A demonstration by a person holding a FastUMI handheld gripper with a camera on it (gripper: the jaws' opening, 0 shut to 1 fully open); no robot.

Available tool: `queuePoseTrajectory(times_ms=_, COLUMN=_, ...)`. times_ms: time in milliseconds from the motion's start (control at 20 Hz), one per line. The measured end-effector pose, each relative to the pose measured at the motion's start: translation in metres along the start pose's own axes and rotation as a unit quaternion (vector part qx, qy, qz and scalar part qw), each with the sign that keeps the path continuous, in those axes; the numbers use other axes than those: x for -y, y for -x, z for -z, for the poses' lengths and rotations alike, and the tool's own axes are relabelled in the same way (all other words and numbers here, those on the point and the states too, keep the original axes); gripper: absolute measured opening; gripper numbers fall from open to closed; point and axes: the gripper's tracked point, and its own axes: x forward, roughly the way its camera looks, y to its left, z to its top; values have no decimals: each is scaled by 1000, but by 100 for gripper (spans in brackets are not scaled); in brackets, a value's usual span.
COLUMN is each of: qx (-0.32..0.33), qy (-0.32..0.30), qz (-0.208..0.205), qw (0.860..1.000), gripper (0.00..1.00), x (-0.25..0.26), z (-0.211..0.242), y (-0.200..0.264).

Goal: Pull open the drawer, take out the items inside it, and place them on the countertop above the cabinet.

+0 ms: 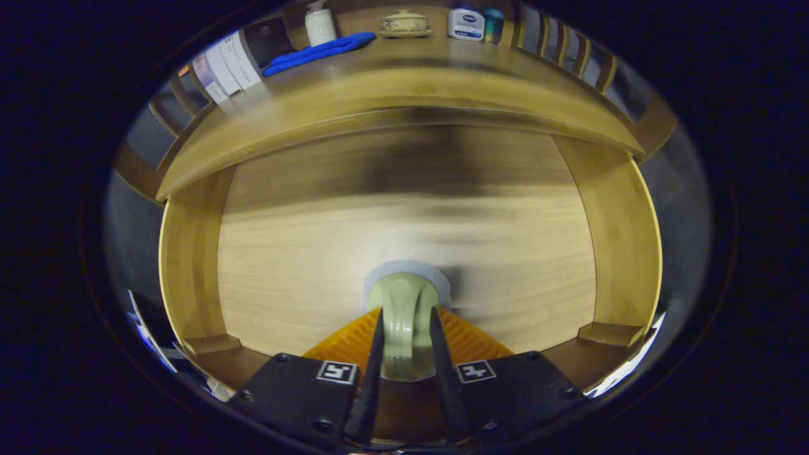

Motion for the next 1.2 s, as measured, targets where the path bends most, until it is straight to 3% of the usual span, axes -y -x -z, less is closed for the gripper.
queuePoseTrajectory(times_ms=150, qx=16, qy=26, qz=6, qw=1000, gripper=22, x=2, z=-3, y=5)
queuePoseTrajectory(times_ms=200, qx=18, qy=25, qz=5, qw=999, gripper=21, x=2, z=-4, y=7)
queuePoseTrajectory(times_ms=600, qx=67, qy=25, qz=-25, qw=997, gripper=21, x=5, z=-31, y=73)
queuePoseTrajectory(times_ms=1200, qx=98, qy=43, qz=-6, qw=994, gripper=21, x=-3, z=-132, y=134)
